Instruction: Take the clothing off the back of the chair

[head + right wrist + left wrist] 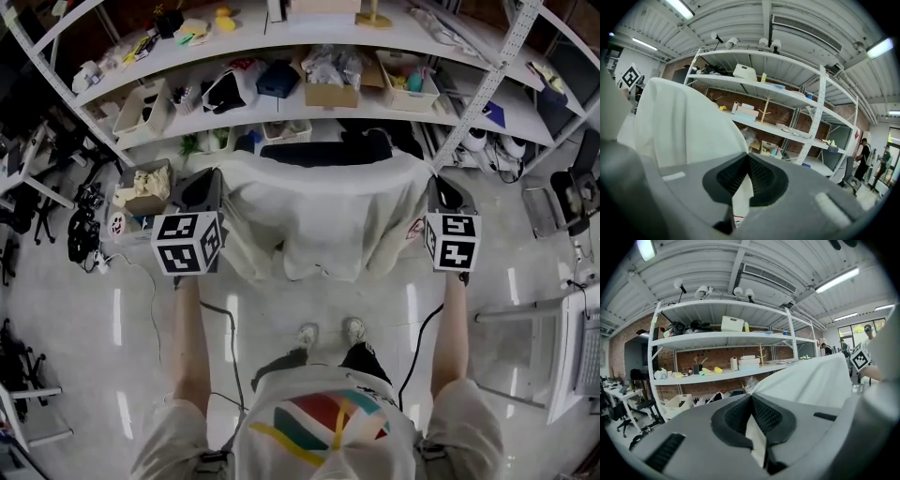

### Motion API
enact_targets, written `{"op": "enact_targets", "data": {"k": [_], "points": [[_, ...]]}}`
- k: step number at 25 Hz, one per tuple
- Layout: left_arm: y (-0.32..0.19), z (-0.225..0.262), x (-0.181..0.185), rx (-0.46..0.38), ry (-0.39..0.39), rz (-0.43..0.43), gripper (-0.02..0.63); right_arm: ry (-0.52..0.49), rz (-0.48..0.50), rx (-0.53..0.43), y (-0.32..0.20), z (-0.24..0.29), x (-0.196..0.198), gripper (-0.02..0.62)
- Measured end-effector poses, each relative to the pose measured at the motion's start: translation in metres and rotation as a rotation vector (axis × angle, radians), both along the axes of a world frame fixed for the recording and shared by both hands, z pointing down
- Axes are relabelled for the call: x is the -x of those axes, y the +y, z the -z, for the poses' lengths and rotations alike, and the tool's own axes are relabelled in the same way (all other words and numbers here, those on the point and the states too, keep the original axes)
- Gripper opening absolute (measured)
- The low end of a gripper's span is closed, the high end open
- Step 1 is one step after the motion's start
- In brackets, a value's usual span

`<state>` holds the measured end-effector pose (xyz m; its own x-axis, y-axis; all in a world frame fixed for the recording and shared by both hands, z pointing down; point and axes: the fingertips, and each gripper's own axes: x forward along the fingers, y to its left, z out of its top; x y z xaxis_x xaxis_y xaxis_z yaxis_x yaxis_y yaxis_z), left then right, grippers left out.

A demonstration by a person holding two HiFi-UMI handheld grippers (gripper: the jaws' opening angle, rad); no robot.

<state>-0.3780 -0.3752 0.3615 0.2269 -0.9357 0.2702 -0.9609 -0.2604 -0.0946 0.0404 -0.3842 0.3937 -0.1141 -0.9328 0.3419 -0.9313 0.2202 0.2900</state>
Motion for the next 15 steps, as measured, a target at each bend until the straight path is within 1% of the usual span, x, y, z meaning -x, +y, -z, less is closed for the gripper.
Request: {"op": "enact_targets", "data": {"k": [2,5,7,10,15], "points": [[-0.001,0.008,0.002,-0.025,-0.007,0.018,0.012,0.005,-0.01,-0.023,-0.002,0.006,-0.004,0.005],[0.003,0.024,0.01,-0.068,-0.013,0.071,0.012,-0.01,-0.015,-0.052,-0.002,0.014,-0.009,0.005],[0.006,0.038,0.013,-0.094,-0.015,0.105,0.012,0.006,-0.008,-0.071,-0.004,0.025,-0.013,0.005],[0.01,0.059,0.015,-0.137,-0.047,0.136,0.012,0.012,-0.003,-0.108,-0.005,0.045,-0.016,0.005],[0.023,0.093,0.018,-0.209,-0.051,0.183,0.012,0.017,0.007,-0.184,0.003,0.076,-0.016,0.005]]}}
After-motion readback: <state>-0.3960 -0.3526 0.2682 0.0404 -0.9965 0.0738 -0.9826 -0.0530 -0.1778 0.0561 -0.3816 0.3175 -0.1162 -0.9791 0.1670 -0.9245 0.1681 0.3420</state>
